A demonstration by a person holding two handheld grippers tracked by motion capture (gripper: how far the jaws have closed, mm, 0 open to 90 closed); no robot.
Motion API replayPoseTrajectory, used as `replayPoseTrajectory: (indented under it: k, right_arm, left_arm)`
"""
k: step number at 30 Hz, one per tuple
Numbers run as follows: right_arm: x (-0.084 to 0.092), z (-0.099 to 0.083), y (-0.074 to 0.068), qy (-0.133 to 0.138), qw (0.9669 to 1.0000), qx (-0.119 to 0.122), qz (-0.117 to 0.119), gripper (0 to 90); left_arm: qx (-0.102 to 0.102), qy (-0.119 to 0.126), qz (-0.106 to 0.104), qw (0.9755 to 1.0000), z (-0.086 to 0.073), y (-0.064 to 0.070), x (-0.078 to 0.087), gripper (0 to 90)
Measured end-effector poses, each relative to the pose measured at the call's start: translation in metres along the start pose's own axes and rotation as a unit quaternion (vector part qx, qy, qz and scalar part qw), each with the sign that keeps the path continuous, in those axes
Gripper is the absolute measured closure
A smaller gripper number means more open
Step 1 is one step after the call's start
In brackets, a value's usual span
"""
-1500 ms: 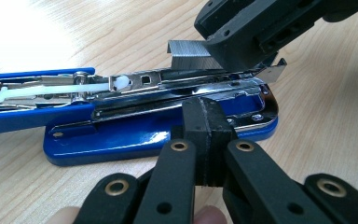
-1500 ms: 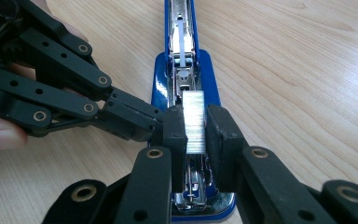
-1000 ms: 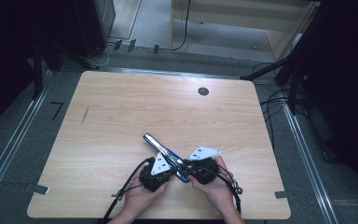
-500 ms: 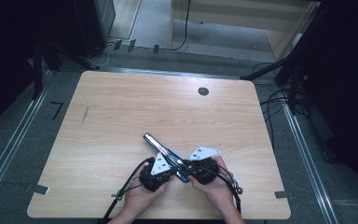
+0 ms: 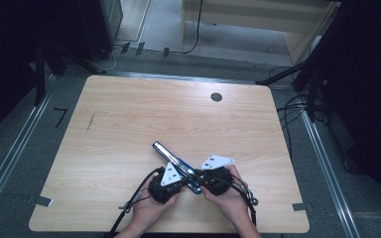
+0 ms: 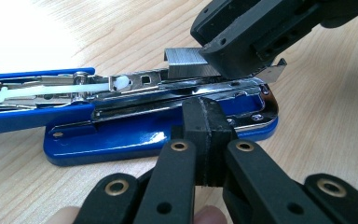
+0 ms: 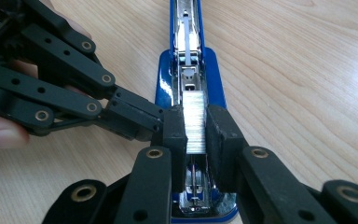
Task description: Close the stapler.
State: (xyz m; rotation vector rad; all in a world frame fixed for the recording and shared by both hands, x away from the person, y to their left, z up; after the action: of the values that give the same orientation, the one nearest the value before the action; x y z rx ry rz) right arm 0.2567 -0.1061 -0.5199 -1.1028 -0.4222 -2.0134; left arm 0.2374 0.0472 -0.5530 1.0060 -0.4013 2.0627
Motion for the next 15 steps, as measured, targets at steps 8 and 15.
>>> replayPoseTrajectory:
  k: [8,15]
  right_arm:
    - [0.0004,0.0025,-0.0009,-0.016,0.9999,0.002,-0.001,79.9]
    - [-0.0002,0.0006,0.0026,-0.030,0.9996,-0.004,0.002,79.9]
  left_arm:
    - [0.000,0.000,0.000,1.0000,0.0000,0.0000,0.0000,90.0]
    - [-0.002,-0.001,0.001,1.0000,0.0000,-0.0001,0.0001,90.0]
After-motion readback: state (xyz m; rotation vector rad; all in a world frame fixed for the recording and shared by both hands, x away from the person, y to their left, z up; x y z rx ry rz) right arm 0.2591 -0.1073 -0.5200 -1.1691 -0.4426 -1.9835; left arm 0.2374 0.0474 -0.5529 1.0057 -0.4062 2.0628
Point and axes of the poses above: each handheld gripper's, and its own axes: x roughly backward along the jaws, z roughly out of its top, y roughly to its right, the point moved 3 cm from there along -x, roughly forward along the jaws, and after that the axes turned 12 degrees about -y, right-handed, at the moved point
